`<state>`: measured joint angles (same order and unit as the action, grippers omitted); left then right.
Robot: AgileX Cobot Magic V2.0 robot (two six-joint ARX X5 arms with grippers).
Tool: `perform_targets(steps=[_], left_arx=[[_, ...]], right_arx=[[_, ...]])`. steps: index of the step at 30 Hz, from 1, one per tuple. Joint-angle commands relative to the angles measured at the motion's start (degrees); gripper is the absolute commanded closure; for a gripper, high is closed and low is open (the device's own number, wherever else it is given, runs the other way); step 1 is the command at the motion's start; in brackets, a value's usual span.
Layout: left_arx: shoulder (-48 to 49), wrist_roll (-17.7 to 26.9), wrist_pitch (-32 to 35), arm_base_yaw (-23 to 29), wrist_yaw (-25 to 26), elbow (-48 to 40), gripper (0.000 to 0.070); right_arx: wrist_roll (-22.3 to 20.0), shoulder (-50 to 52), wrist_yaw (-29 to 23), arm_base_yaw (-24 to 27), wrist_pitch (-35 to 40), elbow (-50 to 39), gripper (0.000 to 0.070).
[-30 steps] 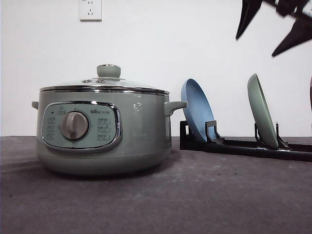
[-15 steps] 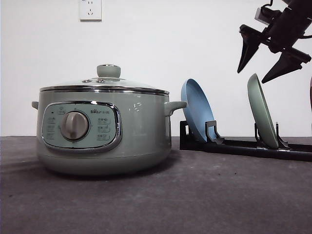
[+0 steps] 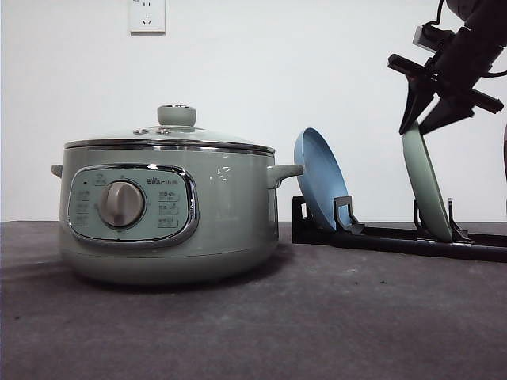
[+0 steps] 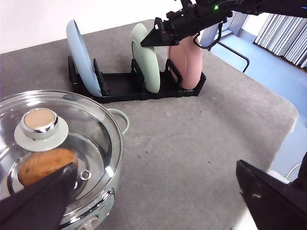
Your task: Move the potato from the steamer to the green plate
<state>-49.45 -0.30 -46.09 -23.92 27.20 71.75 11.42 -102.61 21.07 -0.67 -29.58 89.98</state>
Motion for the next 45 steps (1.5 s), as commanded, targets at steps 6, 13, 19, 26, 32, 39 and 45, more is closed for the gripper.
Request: perform_targets(steps=[6,13,19,26,32,39,45], left_arx=[[-0.37,0.70,0.54,-0.37,0.31,1.46,0.0024],[-0.37,0.72,0.11,-0.37,0.31,1.46,0.0024],[-0.37,0.75,0.17,-0.37,0.31,1.46,0.0024],[-0.37,0.76,0.13,-0.37,0.31,1.46,0.0024],[-0.37,0.75,-0.91,-0.37,0.31,1.46,0.0024],[-0.35,0.75,-2.49,-0.37,0.31,1.46,0.0024],[-0.35,0.75,-2.58,-0.37,0.31,1.46,0.0024]], right_arx=[[2.34,-1.07,2.17,0.93,0.87,1.54,0.0700],[4.98,3.16,6.09,1.90,0.99,1.70,0.0700],[5.20,11.34,8.92,1.84,-1.06,1.74,0.0700],[-1.77,23.28,4.26,-1.13,-11.15,0.88,0.0700],[-4.98,36.09,-0.66,-8.39,-14.49,-8.77,0.0700],[-5.59,51.11,-7.72,-18.23,-19.90,-23.29,0.0700],[-5.19,58.37,-17.47,-27.88,-26.02,-29.08,0.0700]])
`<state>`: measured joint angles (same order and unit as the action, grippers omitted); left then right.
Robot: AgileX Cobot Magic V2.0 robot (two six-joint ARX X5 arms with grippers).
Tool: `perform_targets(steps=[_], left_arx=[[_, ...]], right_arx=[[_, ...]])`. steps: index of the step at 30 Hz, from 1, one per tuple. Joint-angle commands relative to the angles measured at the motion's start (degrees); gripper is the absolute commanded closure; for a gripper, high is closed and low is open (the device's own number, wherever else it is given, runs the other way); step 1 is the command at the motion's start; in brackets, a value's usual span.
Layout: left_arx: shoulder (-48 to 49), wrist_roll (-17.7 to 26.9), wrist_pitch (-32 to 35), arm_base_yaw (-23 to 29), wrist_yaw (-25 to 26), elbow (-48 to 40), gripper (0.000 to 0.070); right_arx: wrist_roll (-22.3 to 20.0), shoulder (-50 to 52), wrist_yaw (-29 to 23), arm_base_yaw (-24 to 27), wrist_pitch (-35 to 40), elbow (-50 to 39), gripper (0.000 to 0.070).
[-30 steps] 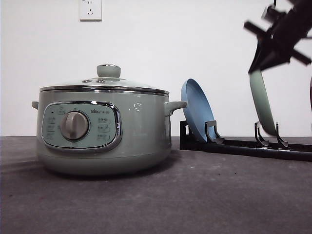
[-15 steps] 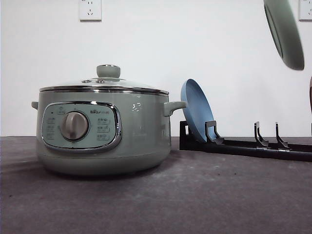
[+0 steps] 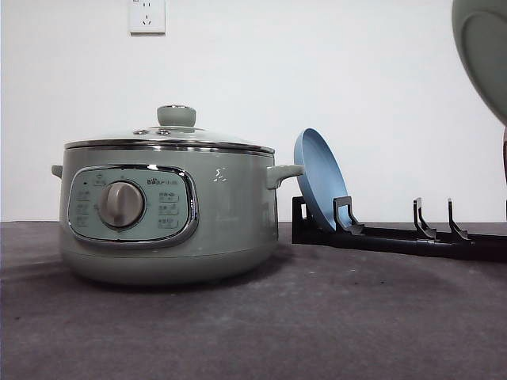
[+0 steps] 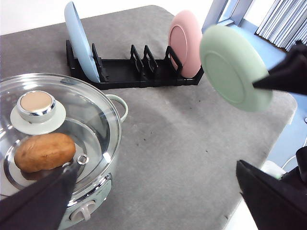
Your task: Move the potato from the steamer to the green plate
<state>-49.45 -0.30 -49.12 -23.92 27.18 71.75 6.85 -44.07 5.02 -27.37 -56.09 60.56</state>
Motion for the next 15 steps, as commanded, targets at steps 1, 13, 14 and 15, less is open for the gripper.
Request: perform_targets(steps=[1,13,14,15], left_arx=[[-0.35,0.75,0.48,-0.37,0.32,1.46,0.0024],[-0.35,0.73,0.31,-0.37,0.32,1.46,0.0024],[-0.35,0.72,0.30,-0.37,0.32,1.46,0.0024],[-0.35,0.70,0.28,-0.37,0.32,1.46,0.0024]], right_arx=[[-0.07,0.24,-3.29,-2.84,-0.56,-0.24,0.0700],[4.82,-2.86,-16.10,-19.27,-3.61,-6.84,0.0700],[5.11,-3.72,-16.56,-20.31,-3.31,-7.40,0.0700],[5.52,-4.61,-16.97,-21.14,-3.00,-7.87,0.0700]])
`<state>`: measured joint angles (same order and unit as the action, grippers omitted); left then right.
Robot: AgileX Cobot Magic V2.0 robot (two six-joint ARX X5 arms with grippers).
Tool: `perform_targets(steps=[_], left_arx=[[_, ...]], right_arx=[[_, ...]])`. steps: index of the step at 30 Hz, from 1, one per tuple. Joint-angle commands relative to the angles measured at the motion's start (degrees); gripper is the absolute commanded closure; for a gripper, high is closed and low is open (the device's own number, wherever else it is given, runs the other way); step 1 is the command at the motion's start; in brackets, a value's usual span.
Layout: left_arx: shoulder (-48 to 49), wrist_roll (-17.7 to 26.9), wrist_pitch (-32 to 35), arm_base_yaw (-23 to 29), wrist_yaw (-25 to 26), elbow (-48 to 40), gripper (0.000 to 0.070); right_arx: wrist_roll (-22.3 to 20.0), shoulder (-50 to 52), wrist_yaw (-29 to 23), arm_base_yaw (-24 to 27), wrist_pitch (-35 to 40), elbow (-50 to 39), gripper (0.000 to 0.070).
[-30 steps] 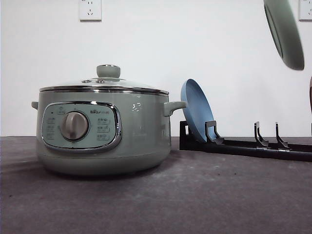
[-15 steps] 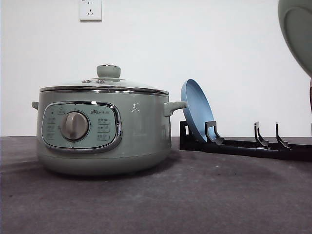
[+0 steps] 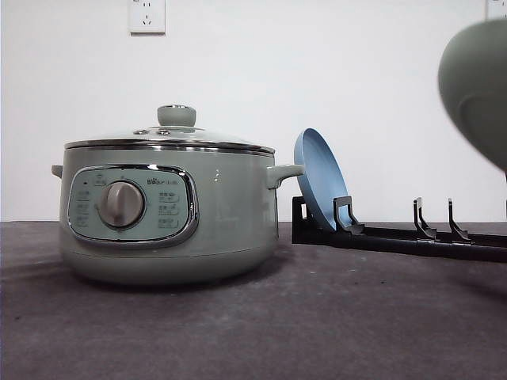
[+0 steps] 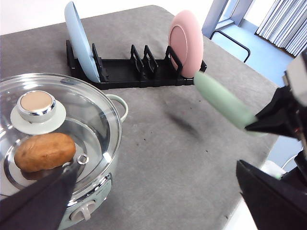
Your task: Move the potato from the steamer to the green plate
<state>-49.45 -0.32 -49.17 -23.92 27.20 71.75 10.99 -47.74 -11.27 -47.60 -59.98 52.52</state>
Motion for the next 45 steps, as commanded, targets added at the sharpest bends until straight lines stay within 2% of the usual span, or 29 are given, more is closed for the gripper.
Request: perform_targets(steps=[1,17,25,32,34,37,45], left_arx=[[-0.35,0.72,0.33,-0.37,0.31,1.46,0.0024],[-0.35,0.76,0.35,-0.37,0.31,1.46,0.0024],[-0.35,0.76,0.31,-0.37,0.30,1.46,0.0024],[-0.35,0.76,0.22,-0.37,0.30,1.46,0.0024],[-0.35,0.77,0.22,-0.37,0.28,1.46,0.0024],[-0.35,0.79,0.22,-0.37,0.28,1.46,0.0024],[-0.35,0.81,0.04,-0.37,0.30,1.46,0.0024]], right_arx=[[1.88,-2.18,-0.89,-1.94,1.17,-0.31,0.0700],[1.63,-25.93,-1.16,-12.08,9.29,-0.84,0.0700],[-0.29,-32.96,-0.53,-12.97,13.93,-0.84,0.0700],[-1.00,-34.26,2.44,-13.02,16.17,-0.83,0.0693],[-0.65,-34.26,2.51,-12.99,16.50,-0.81,0.0650],[-0.49,-34.20,2.89,-12.57,16.23,-0.81,0.0517],[0.60,-29.89,10.95,-8.22,15.60,-0.23,0.0202]])
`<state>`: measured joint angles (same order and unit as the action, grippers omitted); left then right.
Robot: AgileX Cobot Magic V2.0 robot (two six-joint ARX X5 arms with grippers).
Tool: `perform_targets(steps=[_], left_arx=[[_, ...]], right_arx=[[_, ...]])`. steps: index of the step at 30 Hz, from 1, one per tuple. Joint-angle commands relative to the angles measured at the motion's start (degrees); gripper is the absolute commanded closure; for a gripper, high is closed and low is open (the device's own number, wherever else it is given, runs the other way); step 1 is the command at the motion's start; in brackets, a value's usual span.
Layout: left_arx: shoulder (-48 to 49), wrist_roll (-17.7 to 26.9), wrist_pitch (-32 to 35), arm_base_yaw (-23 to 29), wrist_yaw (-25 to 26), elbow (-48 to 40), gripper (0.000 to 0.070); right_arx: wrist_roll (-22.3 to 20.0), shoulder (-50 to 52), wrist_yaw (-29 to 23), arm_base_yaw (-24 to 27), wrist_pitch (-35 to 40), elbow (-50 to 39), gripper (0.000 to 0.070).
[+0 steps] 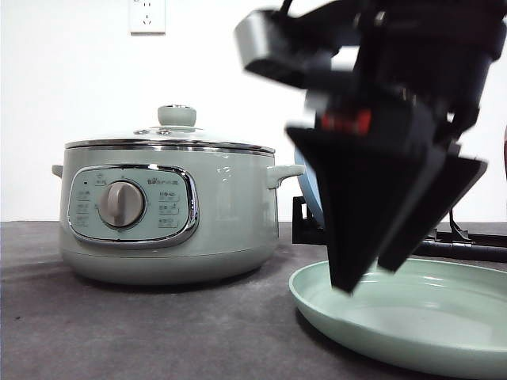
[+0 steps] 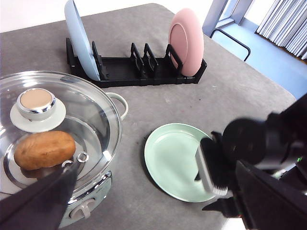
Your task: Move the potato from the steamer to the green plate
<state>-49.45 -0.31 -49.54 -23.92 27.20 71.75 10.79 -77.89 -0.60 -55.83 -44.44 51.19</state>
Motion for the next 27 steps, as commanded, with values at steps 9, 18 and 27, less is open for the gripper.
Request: perform_targets(steps=[9,18,27], left_arx=[[-0.35,0.91,0.15,-0.37,0.31,1.46,0.0024],[-0.77,0.91,0.19,-0.37,0.31,1.46,0.0024],[-2.71,0.91,0.17,-0.37,0.29,1.46,0.0024]], right_arx=[[0.08,13.90,6.99,13.79,-0.89,3.72,0.0130],[-3.27,29.32,20.68,33.44,-0.19,5.61,0.0067],[-2.31,42.37,24.71,38.44,-1.35,5.61,0.0068]])
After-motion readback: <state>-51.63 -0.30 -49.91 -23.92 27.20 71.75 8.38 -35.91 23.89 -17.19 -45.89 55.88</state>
